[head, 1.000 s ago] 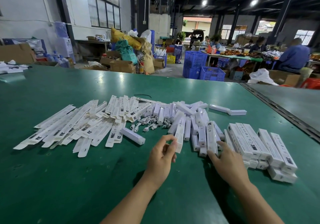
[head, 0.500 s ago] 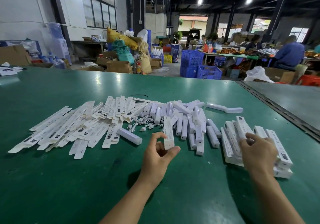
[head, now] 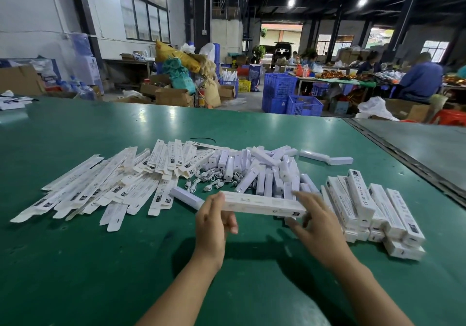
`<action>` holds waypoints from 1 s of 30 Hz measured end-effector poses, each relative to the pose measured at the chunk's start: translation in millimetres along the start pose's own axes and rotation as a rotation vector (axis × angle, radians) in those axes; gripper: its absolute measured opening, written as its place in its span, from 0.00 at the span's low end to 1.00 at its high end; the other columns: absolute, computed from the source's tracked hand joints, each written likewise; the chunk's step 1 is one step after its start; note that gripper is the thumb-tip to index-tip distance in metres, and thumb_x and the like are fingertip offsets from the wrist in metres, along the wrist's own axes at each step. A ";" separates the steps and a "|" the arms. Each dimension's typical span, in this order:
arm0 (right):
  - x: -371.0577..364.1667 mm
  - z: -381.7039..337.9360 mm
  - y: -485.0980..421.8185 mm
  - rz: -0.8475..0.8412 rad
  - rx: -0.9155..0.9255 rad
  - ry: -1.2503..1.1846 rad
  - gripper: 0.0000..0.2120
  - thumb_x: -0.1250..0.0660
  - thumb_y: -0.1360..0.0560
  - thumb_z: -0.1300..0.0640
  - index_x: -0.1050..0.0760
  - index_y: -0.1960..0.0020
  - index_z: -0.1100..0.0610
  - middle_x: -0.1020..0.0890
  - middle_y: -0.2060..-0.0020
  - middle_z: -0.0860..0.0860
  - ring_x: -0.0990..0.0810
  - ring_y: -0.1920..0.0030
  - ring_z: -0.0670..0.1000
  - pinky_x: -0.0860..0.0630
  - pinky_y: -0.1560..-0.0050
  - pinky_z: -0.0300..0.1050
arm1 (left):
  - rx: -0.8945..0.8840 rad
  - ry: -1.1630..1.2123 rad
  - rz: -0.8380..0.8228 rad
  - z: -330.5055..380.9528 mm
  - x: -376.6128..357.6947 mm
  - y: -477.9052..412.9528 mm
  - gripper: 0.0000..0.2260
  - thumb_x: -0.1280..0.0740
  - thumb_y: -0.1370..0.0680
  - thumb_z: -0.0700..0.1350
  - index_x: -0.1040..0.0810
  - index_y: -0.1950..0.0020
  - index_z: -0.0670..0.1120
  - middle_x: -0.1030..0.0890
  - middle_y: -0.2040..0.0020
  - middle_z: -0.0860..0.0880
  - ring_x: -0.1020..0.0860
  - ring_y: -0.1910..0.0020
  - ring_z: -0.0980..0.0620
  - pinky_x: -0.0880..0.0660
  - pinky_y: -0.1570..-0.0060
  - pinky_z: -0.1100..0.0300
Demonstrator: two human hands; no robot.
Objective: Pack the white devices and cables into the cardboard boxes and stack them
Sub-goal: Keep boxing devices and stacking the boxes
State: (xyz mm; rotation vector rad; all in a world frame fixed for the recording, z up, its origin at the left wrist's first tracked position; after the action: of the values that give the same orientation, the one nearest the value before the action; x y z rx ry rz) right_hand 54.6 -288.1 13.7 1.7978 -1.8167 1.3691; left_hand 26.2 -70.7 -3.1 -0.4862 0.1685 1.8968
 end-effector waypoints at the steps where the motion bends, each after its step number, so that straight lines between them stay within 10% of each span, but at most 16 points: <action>1: -1.8 -1.1 0.8 -0.024 0.024 -0.060 0.22 0.26 0.27 0.57 0.26 0.35 0.47 0.25 0.40 0.43 0.22 0.60 0.43 0.23 0.50 0.36 | 0.023 0.042 0.025 0.2 2.4 -2.5 0.09 0.38 0.17 0.49 0.23 0.51 0.46 0.29 0.76 0.48 0.33 0.78 0.53 0.32 0.75 0.59; 10: -22.6 -13.3 7.1 -0.078 0.097 -0.262 0.13 0.26 0.28 0.58 0.21 0.49 0.41 0.19 0.59 0.43 0.26 0.69 0.48 0.31 0.67 0.31 | 0.233 0.116 -0.216 -4.8 -7.1 2.9 0.08 0.25 0.34 0.45 0.19 0.60 0.43 0.25 0.69 0.48 0.31 0.71 0.54 0.30 0.68 0.62; 14: -35.6 -8.6 7.2 -0.120 0.086 -0.047 0.24 0.29 0.29 0.56 0.27 0.34 0.43 0.26 0.43 0.41 0.23 0.56 0.41 0.26 0.55 0.36 | 0.189 -0.010 -0.127 -8.2 -11.3 5.0 0.03 0.26 0.27 0.43 0.17 0.55 0.44 0.18 0.63 0.50 0.25 0.62 0.52 0.29 0.59 0.58; 17: -40.5 -1.8 1.3 -0.064 -0.056 0.252 0.28 0.33 0.24 0.50 0.39 0.27 0.42 0.39 0.30 0.48 0.21 0.50 0.50 0.26 0.66 0.40 | 0.177 -0.013 0.025 -7.2 -3.4 -5.7 0.03 0.30 0.22 0.43 0.20 0.52 0.45 0.16 0.58 0.49 0.20 0.57 0.51 0.25 0.58 0.58; 22: -51.7 12.9 -6.2 -0.179 -0.177 0.456 0.29 0.49 0.21 0.35 0.51 0.23 0.39 0.51 0.23 0.55 0.49 0.25 0.58 0.38 0.30 0.56 | 0.222 0.093 0.156 -8.4 0.5 -8.3 0.06 0.31 0.20 0.45 0.22 0.49 0.43 0.16 0.57 0.44 0.18 0.60 0.50 0.20 0.62 0.60; 30: -40.5 8.4 -2.1 -0.050 -0.173 0.373 0.28 0.41 0.20 0.41 0.43 0.24 0.48 0.34 0.29 0.52 0.39 0.29 0.55 0.32 0.35 0.51 | 0.222 0.129 0.183 -11.2 4.6 -8.2 0.07 0.31 0.20 0.45 0.22 0.47 0.42 0.15 0.60 0.47 0.16 0.65 0.53 0.20 0.67 0.61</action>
State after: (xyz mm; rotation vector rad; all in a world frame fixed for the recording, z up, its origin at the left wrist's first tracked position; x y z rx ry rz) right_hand 68.7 -267.4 -19.3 1.3831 -1.6243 1.3718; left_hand 35.2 -67.4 -14.2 -0.4542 0.5179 1.9950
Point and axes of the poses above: each hand's wrist, its own y-axis away from the middle knuckle, its own x-axis out of the back of the hand, z = x × y, the point moved 2 cm from there along -y, towards the middle knuckle
